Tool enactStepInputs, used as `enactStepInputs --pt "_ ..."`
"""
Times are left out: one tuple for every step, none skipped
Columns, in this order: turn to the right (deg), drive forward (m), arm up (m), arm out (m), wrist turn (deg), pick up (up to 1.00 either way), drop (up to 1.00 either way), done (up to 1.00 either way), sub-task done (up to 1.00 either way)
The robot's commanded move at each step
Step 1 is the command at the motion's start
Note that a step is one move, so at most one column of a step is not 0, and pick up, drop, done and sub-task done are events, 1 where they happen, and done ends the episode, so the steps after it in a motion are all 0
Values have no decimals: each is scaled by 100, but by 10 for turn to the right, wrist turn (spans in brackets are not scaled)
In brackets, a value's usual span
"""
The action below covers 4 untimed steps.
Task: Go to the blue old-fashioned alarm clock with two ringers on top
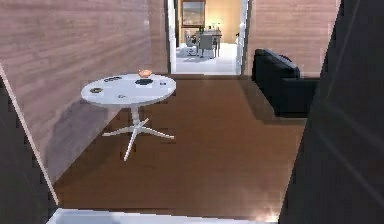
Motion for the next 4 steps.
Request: enactStepInputs --pt "0 40 0 0 0 0 0 0 0" --pt "90 0 0 0 0 0 0 0 0" --pt "0 100 0 0 0 0 0 0 0" --pt "90 0 0 0 0 0 0 0 0"
